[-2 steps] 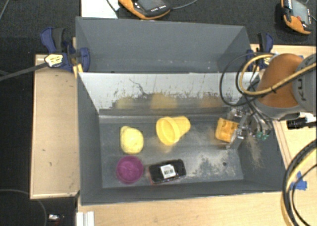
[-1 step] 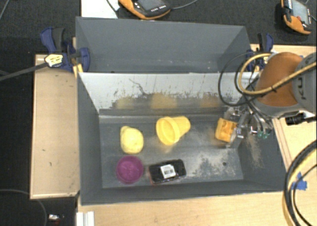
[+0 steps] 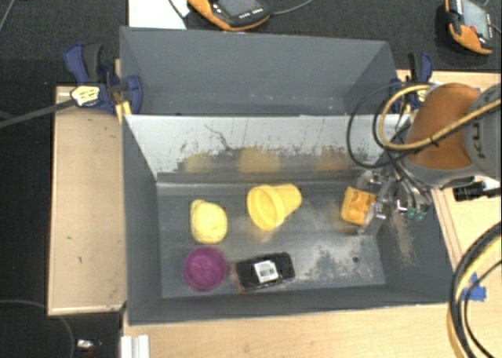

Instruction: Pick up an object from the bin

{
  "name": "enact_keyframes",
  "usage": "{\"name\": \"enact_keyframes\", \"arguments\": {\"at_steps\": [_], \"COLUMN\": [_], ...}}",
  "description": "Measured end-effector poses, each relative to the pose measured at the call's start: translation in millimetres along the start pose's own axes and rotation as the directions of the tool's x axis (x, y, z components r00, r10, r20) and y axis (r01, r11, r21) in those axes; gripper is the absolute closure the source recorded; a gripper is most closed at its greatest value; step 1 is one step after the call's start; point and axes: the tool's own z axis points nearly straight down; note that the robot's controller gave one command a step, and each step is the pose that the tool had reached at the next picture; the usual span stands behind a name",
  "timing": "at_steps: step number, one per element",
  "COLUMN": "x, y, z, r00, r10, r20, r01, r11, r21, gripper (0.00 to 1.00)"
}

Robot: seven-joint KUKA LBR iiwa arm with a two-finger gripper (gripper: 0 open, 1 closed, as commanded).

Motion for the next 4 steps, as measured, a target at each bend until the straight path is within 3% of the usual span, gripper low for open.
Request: {"name": "enact_keyframes", "arguments": {"at_steps": [1,2,4], "x": [-1.4,-1.4,-1.5], "y": [2.5,1.3,1.4], "z": [-1.0,-1.3,-1.9], "r00": [0.999,1.000,1.000], "r10": [-0.038,-0.010,-0.010], "r20": [0.003,0.004,0.004], "r01": [0.038,0.010,0.010], "r11": [0.999,1.000,1.000], "r21": [-0.001,-0.001,-0.001], "gripper": [0.00,1.00,1.00]}}
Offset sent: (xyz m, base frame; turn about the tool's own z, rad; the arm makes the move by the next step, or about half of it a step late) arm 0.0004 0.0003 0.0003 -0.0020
